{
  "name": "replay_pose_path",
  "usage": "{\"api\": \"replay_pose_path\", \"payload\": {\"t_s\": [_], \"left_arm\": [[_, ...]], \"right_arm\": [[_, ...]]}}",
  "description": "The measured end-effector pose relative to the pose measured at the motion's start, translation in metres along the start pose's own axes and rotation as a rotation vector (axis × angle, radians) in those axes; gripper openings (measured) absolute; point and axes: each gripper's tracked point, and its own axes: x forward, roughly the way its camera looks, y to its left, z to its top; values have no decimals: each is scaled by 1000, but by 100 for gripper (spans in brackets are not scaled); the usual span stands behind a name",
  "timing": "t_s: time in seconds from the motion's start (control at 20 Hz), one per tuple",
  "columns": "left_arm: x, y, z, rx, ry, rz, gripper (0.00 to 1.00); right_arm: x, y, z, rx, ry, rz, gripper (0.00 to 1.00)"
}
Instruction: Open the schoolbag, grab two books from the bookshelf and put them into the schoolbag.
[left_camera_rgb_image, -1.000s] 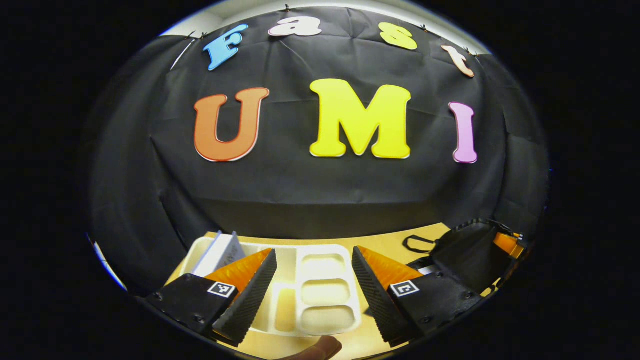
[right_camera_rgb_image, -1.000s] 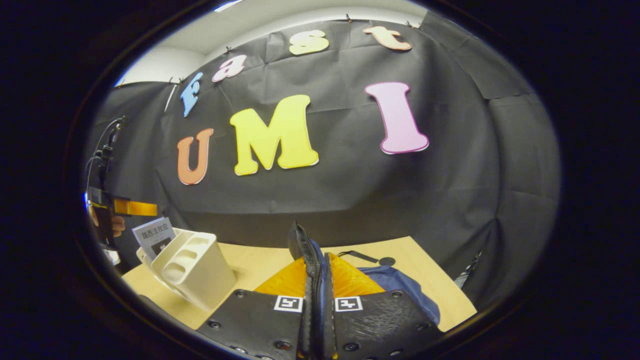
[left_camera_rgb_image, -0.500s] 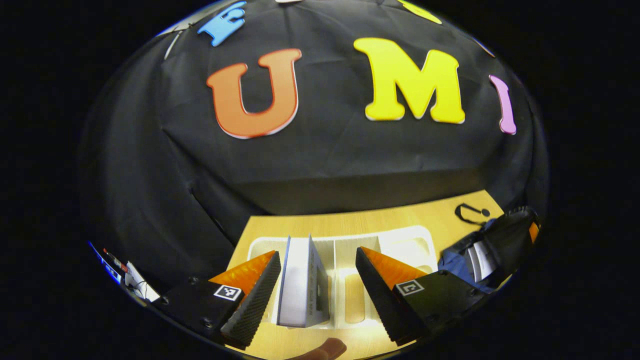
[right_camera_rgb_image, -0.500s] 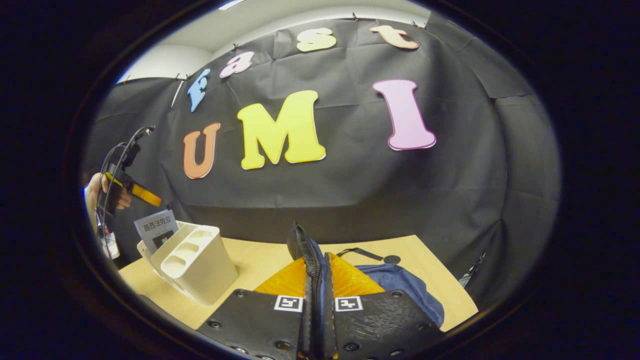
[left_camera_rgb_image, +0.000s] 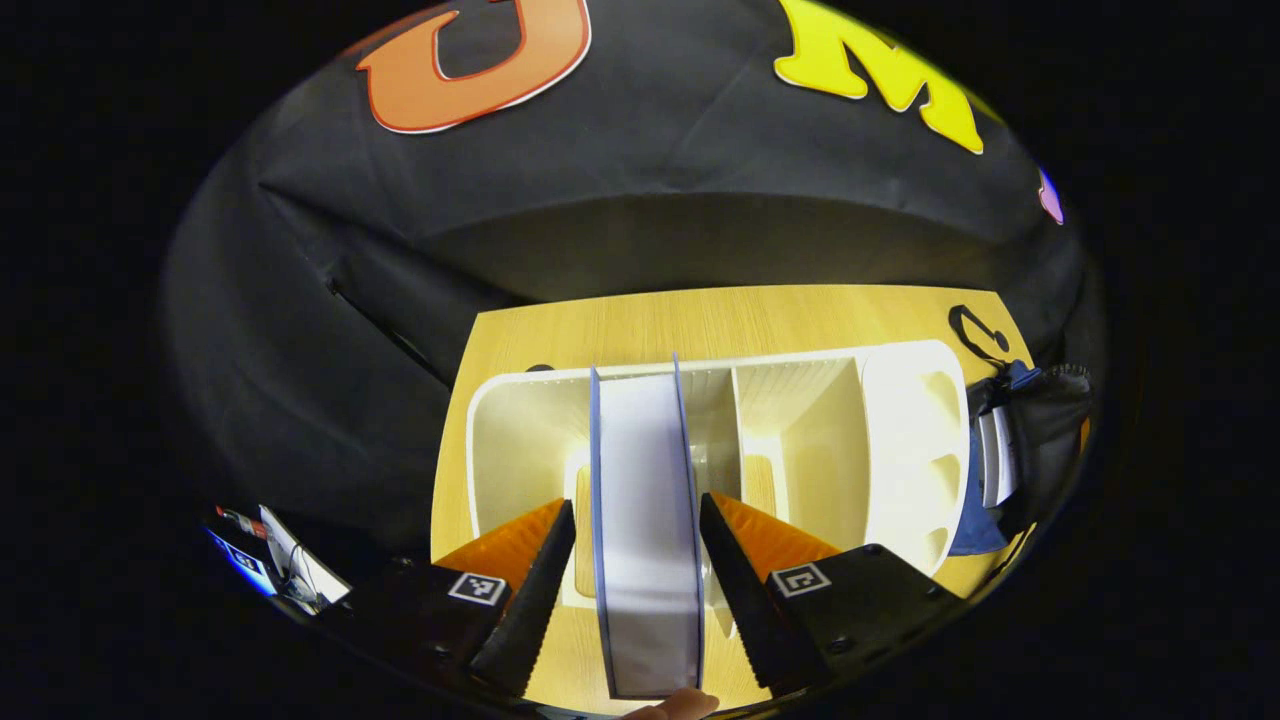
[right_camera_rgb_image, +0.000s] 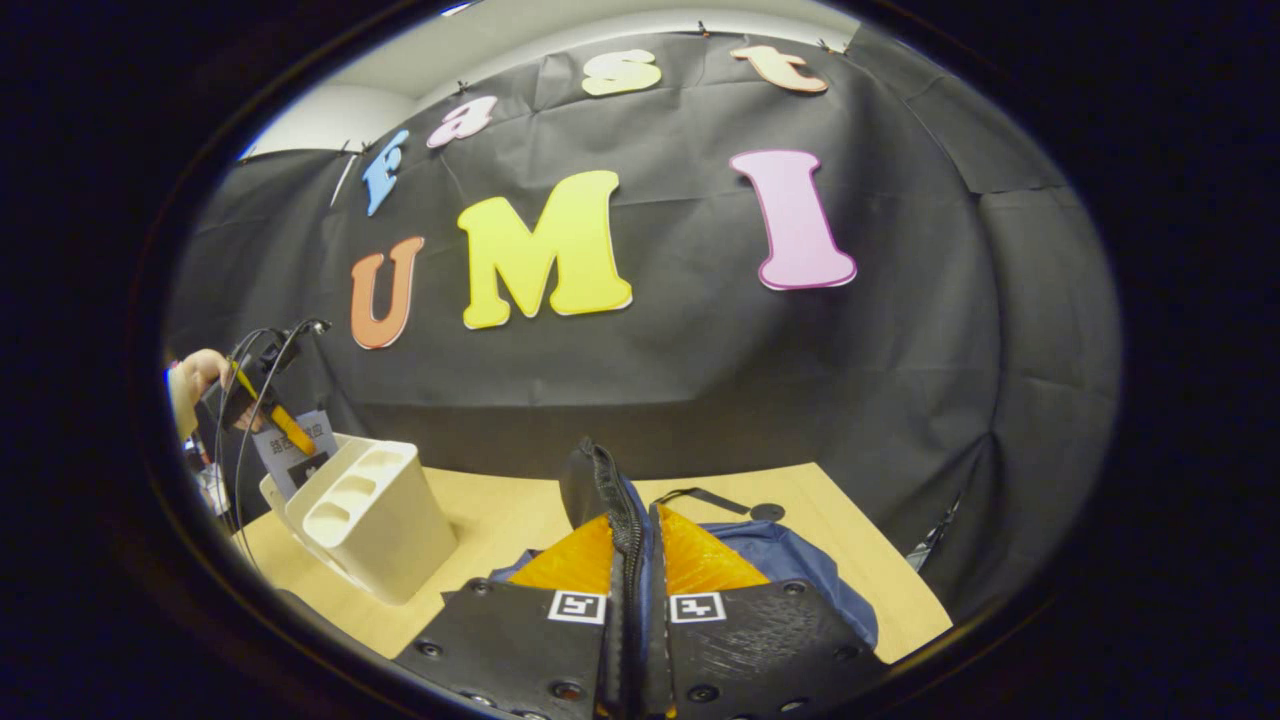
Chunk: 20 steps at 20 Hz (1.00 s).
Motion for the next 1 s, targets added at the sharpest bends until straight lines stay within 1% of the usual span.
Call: {"api": "replay_pose_path", "payload": {"t_s": [0.05, 0.1, 0.15, 0.2, 0.25, 0.35, 0.5, 0.55, 0.6, 0.65, 0.7, 0.75, 0.9, 1.0], "left_arm": [[-1, -2, -1, 9, 14, -4, 76], [-1, -3, -2, 15, 26, -6, 72], [0, -11, -3, 6, 40, -21, 58], [-2, -22, -4, 0, 43, -50, 56], [-3, -25, -7, -5, 59, -50, 49], [-13, -27, -11, -6, 60, -33, 47], [-32, -29, -12, -27, 16, -34, 47], [-39, -29, -16, -32, 12, -31, 47], [-45, -29, -20, -36, 11, -28, 47], [-53, -30, -28, -39, 16, -24, 46], [-64, -27, -36, -28, 10, -6, 47], [-71, -24, -42, -14, 3, 9, 47], [-97, -18, -60, -21, -47, 77, 46], [-118, -23, -77, -26, -87, 91, 46]], "right_arm": [[0, -2, 0, 4, 2, -4, 8], [2, -3, -2, 8, 6, -9, 6], [1, -4, -2, 9, 6, -13, 9], [0, -4, -1, 10, 4, -14, 8], [0, -3, 0, 11, 3, -13, 8], [0, -2, -2, -2, 4, -10, 8], [-2, 7, -3, -18, 16, 9, 9], [-3, 11, -4, -22, 20, 22, 6], [-4, 13, -3, -24, 18, 30, 9], [-5, 15, -3, -27, 17, 35, 6], [-4, 17, -4, -30, 20, 40, 8], [-5, 19, -4, -30, 22, 45, 8], [-7, 27, -7, -41, 35, 66, 8], [-9, 35, -5, -52, 35, 86, 8]]}}
